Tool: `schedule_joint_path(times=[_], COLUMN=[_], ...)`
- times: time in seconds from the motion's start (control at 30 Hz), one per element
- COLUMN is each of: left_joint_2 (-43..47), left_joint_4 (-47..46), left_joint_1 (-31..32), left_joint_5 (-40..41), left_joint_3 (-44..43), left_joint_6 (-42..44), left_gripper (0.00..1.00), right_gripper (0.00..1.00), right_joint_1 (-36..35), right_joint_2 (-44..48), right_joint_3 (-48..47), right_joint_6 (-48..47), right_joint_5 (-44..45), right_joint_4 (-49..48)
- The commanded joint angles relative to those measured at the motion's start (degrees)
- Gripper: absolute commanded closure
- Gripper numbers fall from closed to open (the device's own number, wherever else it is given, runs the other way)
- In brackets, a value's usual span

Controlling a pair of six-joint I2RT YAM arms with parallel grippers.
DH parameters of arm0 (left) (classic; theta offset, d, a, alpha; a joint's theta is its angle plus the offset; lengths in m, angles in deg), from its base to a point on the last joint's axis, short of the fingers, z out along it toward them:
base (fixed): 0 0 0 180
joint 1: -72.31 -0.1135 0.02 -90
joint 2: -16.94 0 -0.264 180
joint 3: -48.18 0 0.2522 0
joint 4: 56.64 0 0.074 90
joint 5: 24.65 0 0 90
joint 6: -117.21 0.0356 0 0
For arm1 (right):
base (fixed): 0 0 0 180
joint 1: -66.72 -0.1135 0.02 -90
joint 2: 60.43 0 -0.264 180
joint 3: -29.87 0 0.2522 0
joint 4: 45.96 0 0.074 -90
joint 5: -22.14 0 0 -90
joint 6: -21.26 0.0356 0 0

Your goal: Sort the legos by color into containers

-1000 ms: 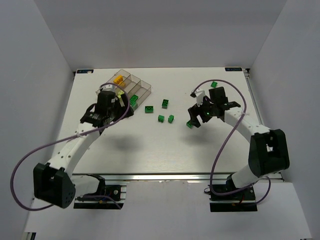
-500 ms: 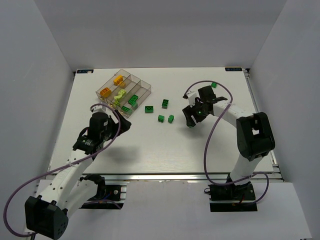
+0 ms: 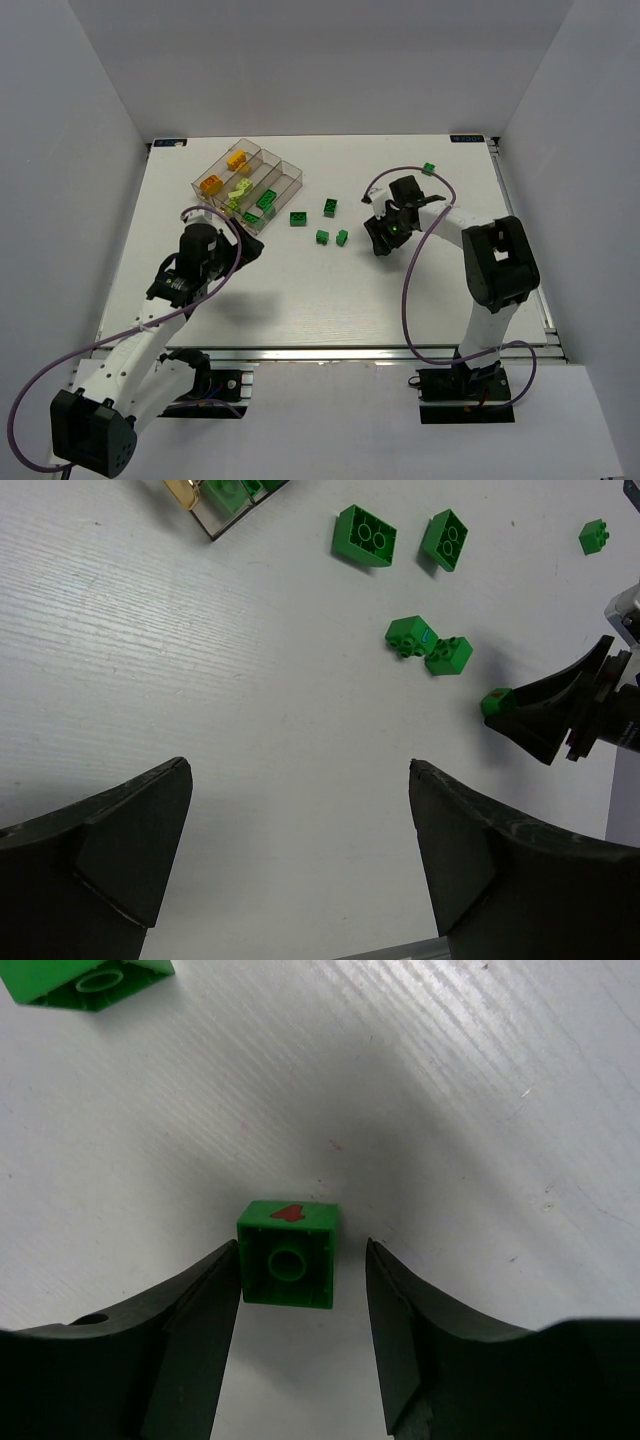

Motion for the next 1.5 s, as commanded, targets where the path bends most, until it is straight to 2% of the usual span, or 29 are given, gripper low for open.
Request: schedule_joint_path(times=[0.0, 0.1, 0.2, 0.23, 0.3, 0.33, 0.4, 0.57, 0.6, 0.7, 0.8, 0.97, 1.13, 1.47], left_joint_2=[0.2, 0.1, 0.1, -0.1, -0.1, -0.1, 0.0, 0.5, 0.5, 0.9, 1.7, 4.1, 6.9, 12.1], left_joint_4=[-1.3, -1.4, -1.6, -1.7, -2.0, -2.1, -2.7, -3.2, -3.2, -3.4, -2.8, -0.9, 0.3, 4.5], left_joint_1=[-0.2, -0.2, -0.2, -0.2, -0.2, -0.2, -0.2, -0.2, -0.2, -0.2, -0.2, -0.2, -0.2, -0.2], left_joint_5=[-0.7, -0.7, -0.7, -0.8, -0.9, -1.0, -1.0, -0.6, -0.5, -0.3, 0.1, 2.0, 2.9, 5.5], left_joint_3=[-0.1, -0.1, 0.0, 0.1, 0.1, 0.1, 0.2, 0.2, 0.2, 0.1, 0.0, 0.0, 0.9, 1.9], left_joint_6=[-0.3, -0.4, -0.4, -0.4, -0.3, -0.2, -0.2, 0.1, 0.2, 0.4, 0.6, 0.7, 0.6, 0.2], left_gripper=[0.02, 0.02, 0.02, 0.02, 0.02, 0.02, 0.02, 0.02, 0.02, 0.02, 0.02, 0.02, 0.02, 0.02], right_gripper=[0.43, 0.50, 0.65, 0.75, 0.84, 0.92, 0.99, 1.00, 1.00, 1.00, 1.00, 1.00, 1.00, 1.00], right_joint_1=[-0.6, -0.7, -0.7, -0.7, -0.9, -1.0, -1.3, -1.4, -1.4, -2.3, -4.8, -10.7, -16.5, -20.4], right_joint_2=[-0.6, -0.7, -0.1, 0.7, 2.6, 3.3, 4.5, 8.0, 8.4, 8.4, 7.5, 4.3, -0.8, -17.9], right_joint_3=[-1.5, -1.5, -1.8, -1.7, -1.8, -1.8, -2.2, -5.5, -6.4, -10.4, -14.9, -21.2, -26.7, -46.1], right_joint_6=[-0.4, -0.8, -1.7, -2.0, -3.4, -4.1, -5.0, -10.7, -12.9, -16.9, -18.4, -17.3, -10.4, 4.1], right_joint_5=[1.0, 1.2, 0.4, 0.3, -0.4, -0.8, -2.0, -12.2, -17.6, -24.8, -27.8, -27.7, -21.6, -12.8], right_joint_4=[-1.4, -1.6, -1.4, -1.3, -1.8, -2.0, -2.2, -0.8, 0.9, 0.5, -1.1, -7.1, -15.9, -21.8])
